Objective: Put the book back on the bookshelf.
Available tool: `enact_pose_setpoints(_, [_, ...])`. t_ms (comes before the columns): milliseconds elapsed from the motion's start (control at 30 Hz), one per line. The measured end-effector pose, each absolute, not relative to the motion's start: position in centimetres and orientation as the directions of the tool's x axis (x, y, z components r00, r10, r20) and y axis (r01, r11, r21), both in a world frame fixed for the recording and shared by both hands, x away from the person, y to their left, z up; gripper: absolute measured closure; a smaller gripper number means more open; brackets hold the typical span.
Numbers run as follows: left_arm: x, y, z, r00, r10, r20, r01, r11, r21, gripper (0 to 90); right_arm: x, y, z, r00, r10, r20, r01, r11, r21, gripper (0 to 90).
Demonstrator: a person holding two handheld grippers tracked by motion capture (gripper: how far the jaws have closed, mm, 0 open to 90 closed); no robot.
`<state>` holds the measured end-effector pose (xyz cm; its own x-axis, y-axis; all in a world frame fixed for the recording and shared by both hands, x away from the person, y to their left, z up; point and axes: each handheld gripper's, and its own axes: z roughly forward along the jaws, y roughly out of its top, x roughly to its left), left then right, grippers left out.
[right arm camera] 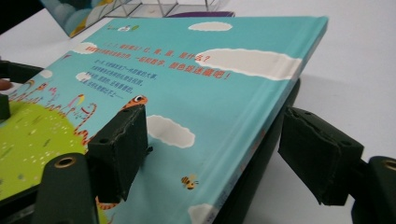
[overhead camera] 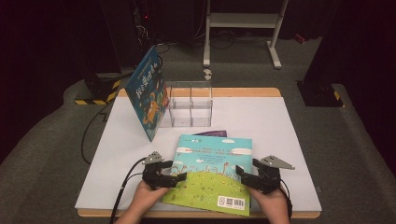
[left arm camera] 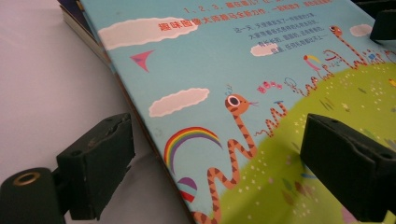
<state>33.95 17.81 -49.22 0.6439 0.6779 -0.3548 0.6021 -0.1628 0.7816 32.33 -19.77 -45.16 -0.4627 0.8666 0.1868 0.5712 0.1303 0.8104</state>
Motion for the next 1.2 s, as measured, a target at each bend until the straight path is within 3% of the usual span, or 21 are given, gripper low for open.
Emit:
enact_pose_setpoints(500, [34.0, 17.8, -49.4, 0.648, 0.665, -0.372, 0.611, -0.161, 0.775, 7.1, 32.4, -20.1, -45.8, -0.46, 0.848, 0.263, 0.609, 0.086, 0.788, 20.1])
enact_pose_setpoints(767, [34.8, 17.0, -49.5, 0.657, 0.622, -0.426, 0.648, -0.178, 0.741, 1.5, 32.8, -19.4, -46.2, -0.461, 0.838, 0.294, 0.645, 0.089, 0.759, 16.1])
enact_pose_setpoints(1200, [34.6, 17.1, -49.2, 0.671, 0.615, -0.415, 0.629, -0.174, 0.758, 3.8, 33.0, -19.6, -46.6, -0.457, 0.832, 0.315, 0.666, 0.085, 0.741, 14.7])
